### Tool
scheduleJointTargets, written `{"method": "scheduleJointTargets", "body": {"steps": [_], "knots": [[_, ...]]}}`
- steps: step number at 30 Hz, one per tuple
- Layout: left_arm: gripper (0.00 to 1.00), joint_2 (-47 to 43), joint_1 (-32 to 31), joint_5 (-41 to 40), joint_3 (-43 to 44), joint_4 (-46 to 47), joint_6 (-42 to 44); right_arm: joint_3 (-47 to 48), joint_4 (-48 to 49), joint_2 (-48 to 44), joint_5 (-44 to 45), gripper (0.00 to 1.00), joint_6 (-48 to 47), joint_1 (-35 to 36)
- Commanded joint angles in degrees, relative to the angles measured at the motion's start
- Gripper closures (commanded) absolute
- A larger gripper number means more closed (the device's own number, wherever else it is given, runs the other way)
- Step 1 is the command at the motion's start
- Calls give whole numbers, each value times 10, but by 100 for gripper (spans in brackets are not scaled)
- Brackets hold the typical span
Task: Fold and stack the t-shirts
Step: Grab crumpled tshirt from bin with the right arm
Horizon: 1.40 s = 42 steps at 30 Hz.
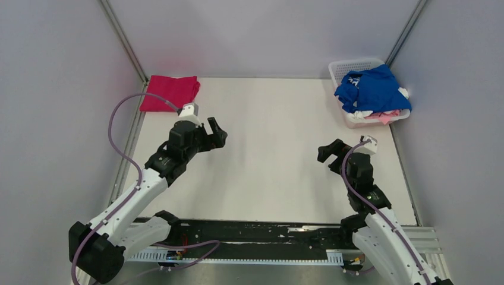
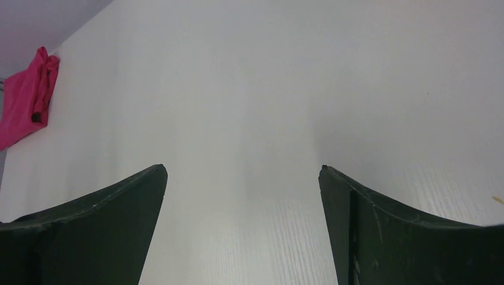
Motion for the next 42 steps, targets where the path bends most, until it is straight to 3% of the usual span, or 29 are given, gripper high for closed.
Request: {"method": "scheduleJointTargets", "body": {"steps": [1,10,16,18,29,42], "knots": [[0,-25,1,-29,-6,-13,15,22,6,-16,-8,0,17,-1],[0,-42,1,-28,0,1,8,93,63,14,32,0,-11,0],[0,-27,1,-37,35,13,17,216,61,161,169,0,-66,-24],[0,-27,1,-41,38,26,24,271,41,219,178,0,-71,-52],[0,-28,1,-178,38,6,14,506,11,500,39,0,-143,-242],[0,-18,1,-148,22,48,46,751,-81,782,-70,4,-156,-349]]}}
